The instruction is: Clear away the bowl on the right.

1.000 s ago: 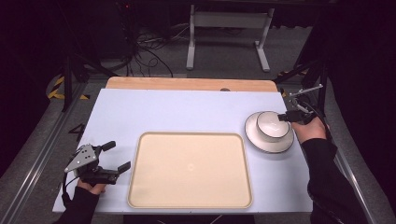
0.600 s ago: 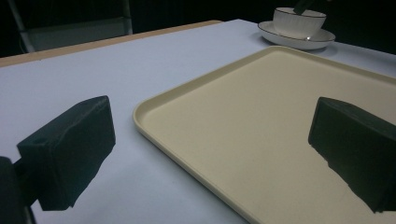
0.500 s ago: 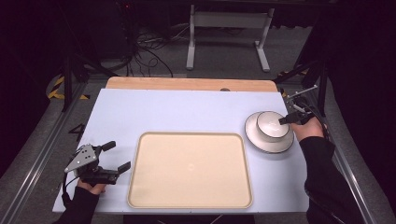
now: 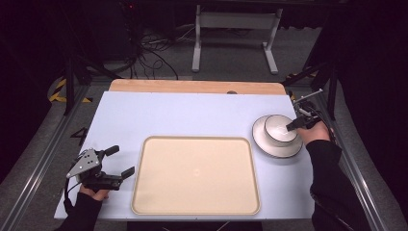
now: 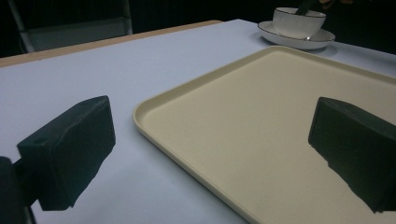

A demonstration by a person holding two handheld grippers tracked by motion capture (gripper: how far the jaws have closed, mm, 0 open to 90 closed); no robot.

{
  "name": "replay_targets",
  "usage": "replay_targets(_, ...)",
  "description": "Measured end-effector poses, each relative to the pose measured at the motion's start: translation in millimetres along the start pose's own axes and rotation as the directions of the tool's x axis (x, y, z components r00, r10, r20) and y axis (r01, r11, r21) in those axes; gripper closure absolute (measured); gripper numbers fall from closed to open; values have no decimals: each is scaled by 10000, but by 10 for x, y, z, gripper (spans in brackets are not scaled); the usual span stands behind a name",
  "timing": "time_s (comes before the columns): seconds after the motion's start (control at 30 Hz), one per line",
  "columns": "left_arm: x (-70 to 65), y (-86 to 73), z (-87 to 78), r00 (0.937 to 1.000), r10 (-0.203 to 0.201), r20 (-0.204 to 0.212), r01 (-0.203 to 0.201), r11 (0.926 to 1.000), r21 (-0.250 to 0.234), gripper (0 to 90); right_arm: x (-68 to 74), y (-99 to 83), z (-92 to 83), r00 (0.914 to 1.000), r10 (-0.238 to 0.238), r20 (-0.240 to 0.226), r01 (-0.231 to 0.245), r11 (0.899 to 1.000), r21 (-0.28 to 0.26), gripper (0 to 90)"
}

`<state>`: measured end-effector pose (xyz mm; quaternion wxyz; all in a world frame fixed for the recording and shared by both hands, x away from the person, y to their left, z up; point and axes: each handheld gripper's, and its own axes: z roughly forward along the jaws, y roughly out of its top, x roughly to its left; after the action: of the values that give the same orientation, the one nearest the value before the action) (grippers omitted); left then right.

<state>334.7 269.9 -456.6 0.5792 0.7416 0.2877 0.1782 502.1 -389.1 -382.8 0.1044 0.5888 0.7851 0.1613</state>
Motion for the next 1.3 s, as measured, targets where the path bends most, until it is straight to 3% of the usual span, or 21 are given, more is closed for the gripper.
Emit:
replay_targets(0.33, -2, -1, 1, 10000, -4, -22, 4, 10000, -15, 14, -3, 13, -19, 9996, 250, -127, -250, 9997, 5, 834)
replay_targets(0.8, 1, 1, 0, 10000, 33, -11, -33, 10000, 11, 14, 101, 57, -189, 9998, -67, 193, 72, 9997, -239, 828)
replay_targets(1.3, 2, 3, 0, 10000, 49, -10, -49, 10000, 66, 15, 134, 64, -439, 9998, -89, 193, 96, 9993, -362, 831)
